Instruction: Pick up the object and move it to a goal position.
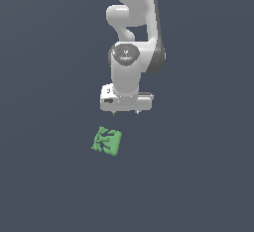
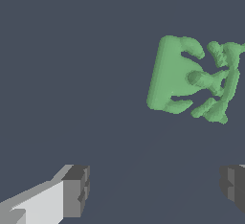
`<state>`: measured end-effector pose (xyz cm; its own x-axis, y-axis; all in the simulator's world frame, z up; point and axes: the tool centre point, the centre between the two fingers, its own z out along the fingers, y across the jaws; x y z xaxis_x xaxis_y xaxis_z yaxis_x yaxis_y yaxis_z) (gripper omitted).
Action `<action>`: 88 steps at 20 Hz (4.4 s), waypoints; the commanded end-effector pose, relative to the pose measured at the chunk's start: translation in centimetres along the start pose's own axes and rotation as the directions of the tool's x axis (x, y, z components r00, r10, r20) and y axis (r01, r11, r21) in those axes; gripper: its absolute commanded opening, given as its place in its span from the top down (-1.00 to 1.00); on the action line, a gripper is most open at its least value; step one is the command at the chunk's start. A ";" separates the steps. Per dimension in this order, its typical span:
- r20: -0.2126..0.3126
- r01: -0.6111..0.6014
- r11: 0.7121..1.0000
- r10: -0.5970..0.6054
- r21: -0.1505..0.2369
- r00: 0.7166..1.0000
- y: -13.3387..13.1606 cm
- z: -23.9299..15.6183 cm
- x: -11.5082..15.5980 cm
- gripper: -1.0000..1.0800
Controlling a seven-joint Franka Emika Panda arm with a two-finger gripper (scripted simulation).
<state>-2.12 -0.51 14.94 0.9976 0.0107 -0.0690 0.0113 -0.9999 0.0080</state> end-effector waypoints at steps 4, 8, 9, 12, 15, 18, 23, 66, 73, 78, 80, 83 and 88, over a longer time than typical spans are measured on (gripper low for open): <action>-0.002 -0.005 1.000 0.005 0.001 1.000 0.4 -0.4 0.0 -0.92; -0.008 -0.018 1.000 0.018 0.005 1.000 1.5 -1.5 0.0 -0.92; -0.009 -0.018 1.000 0.018 0.005 1.000 1.6 -1.7 -0.1 -0.92; -0.009 -0.018 1.000 0.018 0.005 1.000 1.6 -1.7 -0.1 -0.92; -0.010 -0.021 1.000 0.021 0.006 1.000 1.7 -1.5 0.1 -0.92; -0.013 -0.033 0.999 0.033 0.007 0.999 2.1 -1.1 0.7 -0.92; -0.023 -0.065 0.998 0.065 0.010 0.998 3.2 0.3 2.2 -0.92; -0.066 -0.202 0.979 0.203 0.022 0.977 8.7 12.2 8.2 1.00; -0.066 -0.202 0.979 0.203 0.022 0.977 8.7 12.2 8.2 1.00; -0.096 -0.203 0.979 0.205 0.023 0.974 8.4 10.0 9.2 1.00; -0.095 -0.203 0.979 0.205 0.023 0.974 7.6 9.4 9.2 1.00; -0.092 -0.203 0.979 0.204 0.023 0.975 5.8 8.0 9.4 1.00; -0.085 -0.203 0.979 0.204 0.022 0.975 1.5 4.8 9.7 1.00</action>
<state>7.10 -3.38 8.46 0.9808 -0.1939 0.0205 -0.1940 -0.9810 0.0003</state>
